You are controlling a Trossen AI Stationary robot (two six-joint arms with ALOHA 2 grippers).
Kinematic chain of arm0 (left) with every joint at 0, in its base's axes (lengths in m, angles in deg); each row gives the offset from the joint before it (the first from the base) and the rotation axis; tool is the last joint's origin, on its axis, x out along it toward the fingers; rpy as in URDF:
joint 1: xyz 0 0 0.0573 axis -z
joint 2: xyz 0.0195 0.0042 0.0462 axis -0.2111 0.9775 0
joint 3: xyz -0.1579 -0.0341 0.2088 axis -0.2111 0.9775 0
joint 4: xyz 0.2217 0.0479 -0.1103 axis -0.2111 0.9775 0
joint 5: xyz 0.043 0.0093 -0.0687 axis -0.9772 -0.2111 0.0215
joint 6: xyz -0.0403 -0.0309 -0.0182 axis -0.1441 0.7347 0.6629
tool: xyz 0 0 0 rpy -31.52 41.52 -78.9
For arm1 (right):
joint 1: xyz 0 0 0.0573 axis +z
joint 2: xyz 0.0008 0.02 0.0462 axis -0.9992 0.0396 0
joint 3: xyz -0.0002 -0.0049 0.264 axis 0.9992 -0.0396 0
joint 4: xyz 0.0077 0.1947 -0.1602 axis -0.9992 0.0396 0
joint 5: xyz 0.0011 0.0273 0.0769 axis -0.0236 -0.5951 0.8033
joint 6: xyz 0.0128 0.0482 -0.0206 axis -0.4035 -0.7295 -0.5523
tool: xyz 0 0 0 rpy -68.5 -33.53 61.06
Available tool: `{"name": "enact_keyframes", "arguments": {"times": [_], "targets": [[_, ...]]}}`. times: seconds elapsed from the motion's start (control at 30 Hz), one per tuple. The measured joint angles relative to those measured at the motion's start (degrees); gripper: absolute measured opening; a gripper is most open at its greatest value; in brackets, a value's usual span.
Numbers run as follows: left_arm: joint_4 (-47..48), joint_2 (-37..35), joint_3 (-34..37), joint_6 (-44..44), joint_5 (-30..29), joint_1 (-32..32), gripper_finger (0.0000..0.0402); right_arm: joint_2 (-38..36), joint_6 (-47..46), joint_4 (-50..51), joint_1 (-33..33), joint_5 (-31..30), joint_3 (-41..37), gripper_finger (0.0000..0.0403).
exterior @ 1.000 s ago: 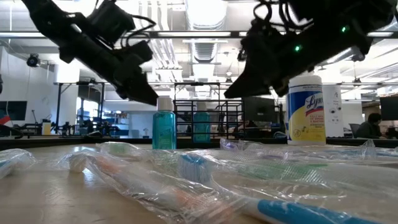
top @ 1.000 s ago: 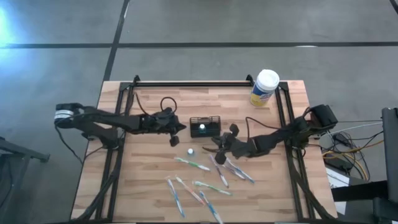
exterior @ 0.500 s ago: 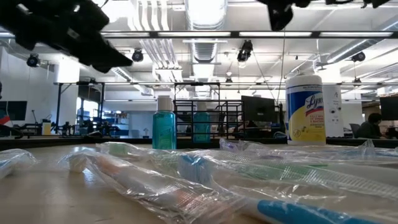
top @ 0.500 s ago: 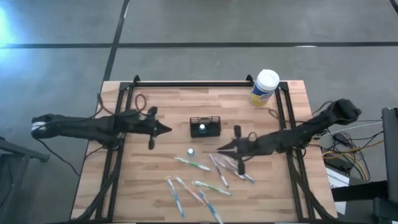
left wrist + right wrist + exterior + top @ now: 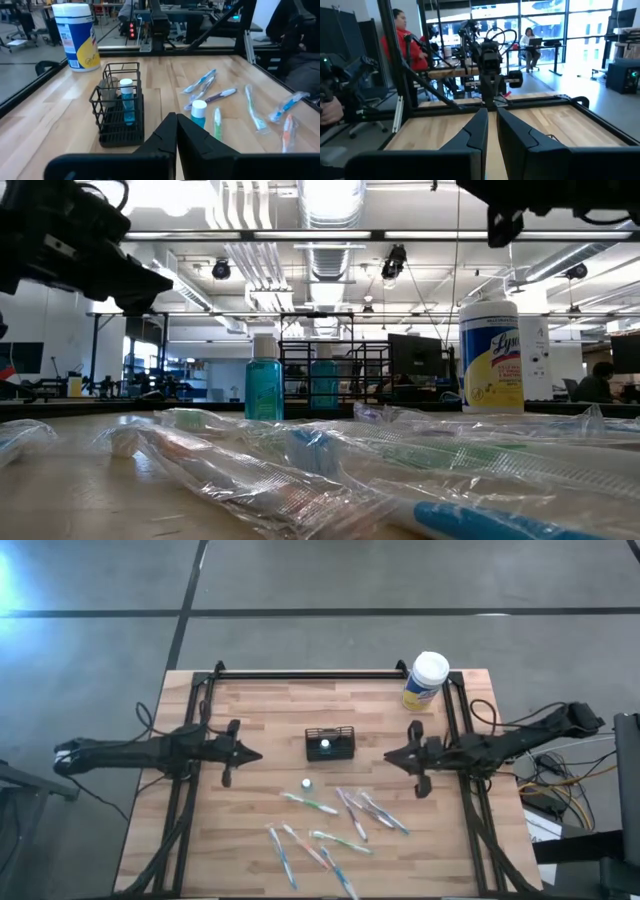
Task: Pick & Place toothbrushing station
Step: Put the blue mouthwash bottle into the black organizer
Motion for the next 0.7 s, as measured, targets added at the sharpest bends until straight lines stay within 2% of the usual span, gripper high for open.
{"name": "enact_keyframes", "arguments": {"times": [0.3,0.4,0.7], "targets": [[-0.45,-0.62,1.94,0.49,-0.01,0.02,0.0015,-6.07,3.24,-0.57,0.05,-1.49,-6.9,0.0038],[-0.92,-0.57,2.79,0.77,-0.02,0.02,0.0011,-6.06,3.97,-1.71,0.0,-4.59,-8.89,0.0038],[-3.32,0.46,3.66,4.56,1.95,0.02,0.0011,-2.63,-0.92,-1.87,0.04,-4.63,-11.46,0.0038]]}}
